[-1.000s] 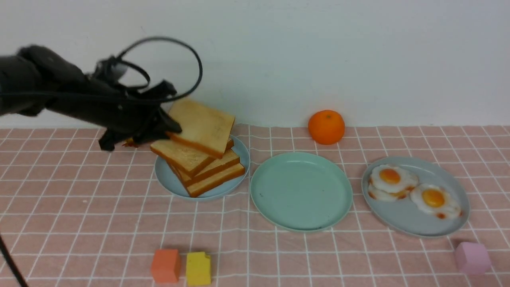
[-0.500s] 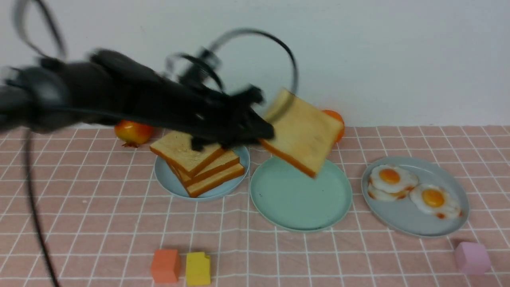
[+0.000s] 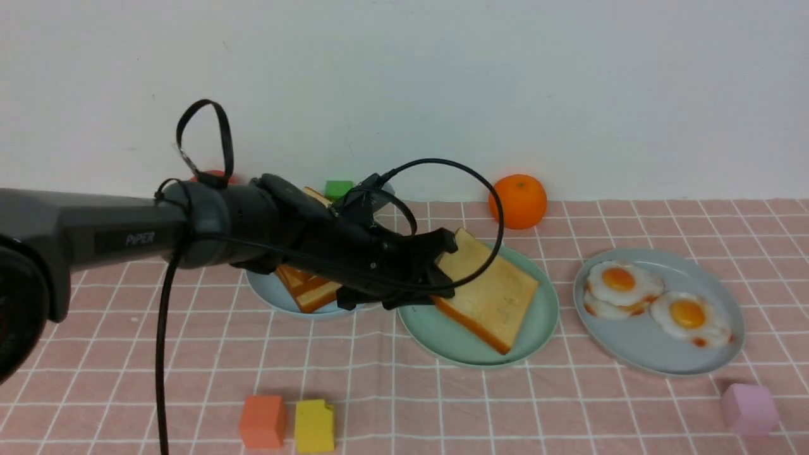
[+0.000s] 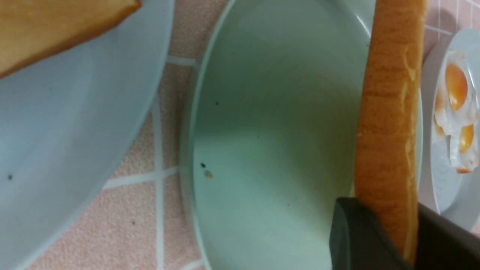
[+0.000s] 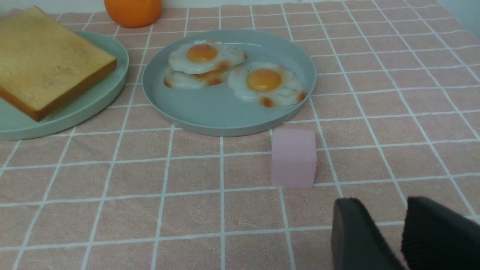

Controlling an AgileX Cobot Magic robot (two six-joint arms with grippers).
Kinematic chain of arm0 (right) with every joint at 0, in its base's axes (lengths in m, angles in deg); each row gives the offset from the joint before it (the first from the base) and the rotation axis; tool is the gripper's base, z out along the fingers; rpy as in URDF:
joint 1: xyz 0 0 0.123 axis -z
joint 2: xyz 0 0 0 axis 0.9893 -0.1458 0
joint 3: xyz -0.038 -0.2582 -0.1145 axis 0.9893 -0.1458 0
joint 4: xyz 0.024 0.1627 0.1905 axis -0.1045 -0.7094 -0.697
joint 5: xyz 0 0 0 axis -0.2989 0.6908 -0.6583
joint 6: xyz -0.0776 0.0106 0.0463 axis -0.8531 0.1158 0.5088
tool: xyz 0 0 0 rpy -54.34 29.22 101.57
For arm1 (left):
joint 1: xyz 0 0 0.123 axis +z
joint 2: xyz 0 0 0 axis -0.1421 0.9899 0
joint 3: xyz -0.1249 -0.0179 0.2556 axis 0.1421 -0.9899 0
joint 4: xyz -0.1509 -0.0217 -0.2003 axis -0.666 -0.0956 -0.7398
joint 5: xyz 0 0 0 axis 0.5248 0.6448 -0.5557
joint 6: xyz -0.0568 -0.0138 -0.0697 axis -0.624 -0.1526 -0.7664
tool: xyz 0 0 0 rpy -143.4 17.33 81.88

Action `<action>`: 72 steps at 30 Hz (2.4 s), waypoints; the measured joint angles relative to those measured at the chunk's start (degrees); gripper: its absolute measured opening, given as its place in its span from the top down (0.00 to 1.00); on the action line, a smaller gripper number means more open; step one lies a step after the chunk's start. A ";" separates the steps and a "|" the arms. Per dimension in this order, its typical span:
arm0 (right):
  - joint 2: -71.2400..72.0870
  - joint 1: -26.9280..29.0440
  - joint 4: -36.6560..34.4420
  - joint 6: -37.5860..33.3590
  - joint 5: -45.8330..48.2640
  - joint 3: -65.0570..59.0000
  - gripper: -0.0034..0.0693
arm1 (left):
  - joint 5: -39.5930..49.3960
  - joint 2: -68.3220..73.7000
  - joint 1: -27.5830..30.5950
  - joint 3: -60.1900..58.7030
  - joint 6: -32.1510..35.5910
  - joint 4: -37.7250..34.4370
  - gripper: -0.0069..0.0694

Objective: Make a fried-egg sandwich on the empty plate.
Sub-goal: Use the left arm to put a slice of bread into the empty plate in the middle, then use the right arm to grab a fried egg

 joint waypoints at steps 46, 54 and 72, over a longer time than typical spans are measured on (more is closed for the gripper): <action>-54.42 -2.45 7.42 16.14 5.04 51.44 0.62 | 33.67 -52.37 11.96 -10.26 3.69 30.54 0.89; -76.49 -10.38 5.83 10.10 18.78 59.96 0.60 | 29.67 -64.69 11.96 -21.19 11.06 28.58 0.89; -109.37 1.66 -16.60 2.01 23.53 82.74 0.42 | 26.37 -68.65 11.96 -29.12 12.43 22.58 0.89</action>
